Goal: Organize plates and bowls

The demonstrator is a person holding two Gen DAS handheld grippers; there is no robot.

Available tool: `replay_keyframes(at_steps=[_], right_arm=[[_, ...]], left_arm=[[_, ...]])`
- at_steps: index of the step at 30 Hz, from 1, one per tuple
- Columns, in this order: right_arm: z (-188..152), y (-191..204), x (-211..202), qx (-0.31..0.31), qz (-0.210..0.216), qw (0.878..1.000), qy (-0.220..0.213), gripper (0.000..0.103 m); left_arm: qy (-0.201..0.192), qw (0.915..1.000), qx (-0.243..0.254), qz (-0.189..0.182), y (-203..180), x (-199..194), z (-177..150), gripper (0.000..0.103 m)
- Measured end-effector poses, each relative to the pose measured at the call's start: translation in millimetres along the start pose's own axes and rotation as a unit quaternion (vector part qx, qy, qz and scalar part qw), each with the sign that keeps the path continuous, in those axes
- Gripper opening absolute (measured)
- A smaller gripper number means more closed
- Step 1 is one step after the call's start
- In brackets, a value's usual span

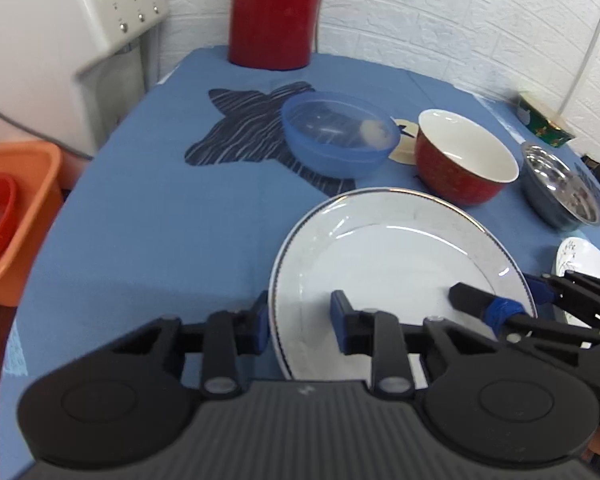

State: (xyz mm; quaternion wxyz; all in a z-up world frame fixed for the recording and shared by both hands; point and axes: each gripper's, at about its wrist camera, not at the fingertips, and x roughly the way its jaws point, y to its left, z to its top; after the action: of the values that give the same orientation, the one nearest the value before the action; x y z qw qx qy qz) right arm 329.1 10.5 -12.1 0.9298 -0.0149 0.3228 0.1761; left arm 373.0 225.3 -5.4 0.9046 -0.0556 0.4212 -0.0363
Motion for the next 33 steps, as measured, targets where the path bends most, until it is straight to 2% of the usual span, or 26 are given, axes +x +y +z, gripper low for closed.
replay_keyframes(at_steps=[1, 2, 4, 11, 17, 21, 26, 33], right_arm=[[0.3, -2.1, -0.3, 0.003, 0.003, 1.0, 0.0, 0.023], [0.3, -1.8, -0.3, 0.006, 0.002, 1.0, 0.001, 0.022], [0.6, -0.2, -1.2, 0.017, 0.0, 1.0, -0.001, 0.023], [-1.9, 7.8, -18.3, 0.041, 0.024, 0.999, -0.013, 0.023], [-6.3, 22.5, -48.2, 0.044, 0.027, 0.998, -0.023, 0.024], [-24.7, 38.5, -78.2, 0.04, 0.034, 0.998, -0.031, 0.025], [-58.3, 56.6, -106.0, 0.058, 0.046, 0.997, -0.033, 0.027], [-93.2, 78.6, -117.6, 0.054, 0.045, 0.997, -0.023, 0.029]], left_arm=[[0.0, 1.0, 0.0, 0.003, -1.5, 0.0, -0.1, 0.028], [0.004, 1.0, -0.007, -0.003, -1.1, -0.8, -0.1, 0.02], [0.01, 0.9997, -0.018, -0.01, 0.0, -4.8, 0.5, 0.014], [0.001, 0.9998, -0.016, -0.006, 4.7, -28.0, -0.5, 0.014], [-0.01, 0.9999, -0.014, -0.001, 5.0, -68.2, -17.8, 0.014], [-0.021, 0.9997, -0.013, 0.006, 5.8, -102.3, -44.4, 0.014], [-0.017, 0.9996, -0.014, 0.017, 8.5, -133.3, -96.5, 0.014], [-0.003, 0.9995, -0.029, 0.016, 21.2, -143.4, -148.9, 0.014]])
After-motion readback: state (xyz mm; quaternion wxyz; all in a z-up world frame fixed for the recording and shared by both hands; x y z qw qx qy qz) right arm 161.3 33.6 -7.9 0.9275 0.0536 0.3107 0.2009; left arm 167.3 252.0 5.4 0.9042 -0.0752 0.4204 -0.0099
